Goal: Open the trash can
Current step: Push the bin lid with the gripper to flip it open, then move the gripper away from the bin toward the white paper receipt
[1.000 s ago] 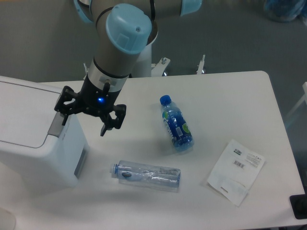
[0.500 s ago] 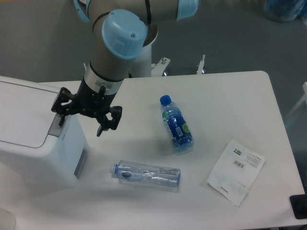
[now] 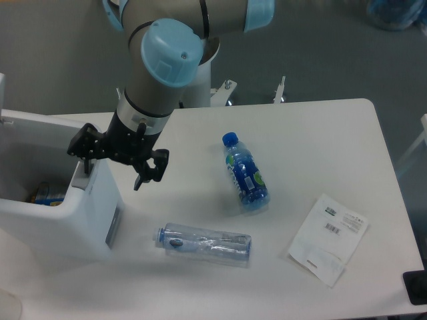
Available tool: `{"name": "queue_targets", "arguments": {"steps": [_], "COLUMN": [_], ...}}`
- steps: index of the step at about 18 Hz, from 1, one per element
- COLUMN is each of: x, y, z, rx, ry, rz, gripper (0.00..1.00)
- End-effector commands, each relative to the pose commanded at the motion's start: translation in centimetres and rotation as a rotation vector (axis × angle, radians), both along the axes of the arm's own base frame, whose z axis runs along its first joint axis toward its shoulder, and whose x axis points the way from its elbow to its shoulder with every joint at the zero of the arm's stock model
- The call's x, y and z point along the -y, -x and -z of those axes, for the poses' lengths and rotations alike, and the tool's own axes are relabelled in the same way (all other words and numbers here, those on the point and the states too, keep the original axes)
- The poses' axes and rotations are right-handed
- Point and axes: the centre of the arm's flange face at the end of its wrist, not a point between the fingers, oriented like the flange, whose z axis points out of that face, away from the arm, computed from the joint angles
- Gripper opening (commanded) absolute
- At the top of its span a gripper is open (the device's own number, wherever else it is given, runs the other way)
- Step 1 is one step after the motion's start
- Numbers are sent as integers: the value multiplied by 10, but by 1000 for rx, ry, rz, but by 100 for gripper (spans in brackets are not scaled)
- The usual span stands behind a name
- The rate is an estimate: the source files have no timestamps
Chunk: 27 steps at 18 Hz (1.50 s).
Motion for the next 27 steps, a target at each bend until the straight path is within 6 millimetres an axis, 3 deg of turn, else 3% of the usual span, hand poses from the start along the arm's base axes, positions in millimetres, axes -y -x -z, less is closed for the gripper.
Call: {"name": "queue_targets", "arguments": {"steps": [4, 8, 13, 16, 22, 24, 27], "x": [7, 49, 67, 76, 113, 122, 155], "y": [11, 67, 98, 112, 157, 163, 181], "z": [-24, -58, -77, -75, -74, -74, -67], "rx": [-33, -92, -149, -213, -282, -289, -333], "ry": [-34, -85, -114, -75, -51, -43, 17], "rz": [-19, -115, -163, -156, -158, -165, -184], "gripper": [100, 100, 100, 100, 100, 100, 100]}}
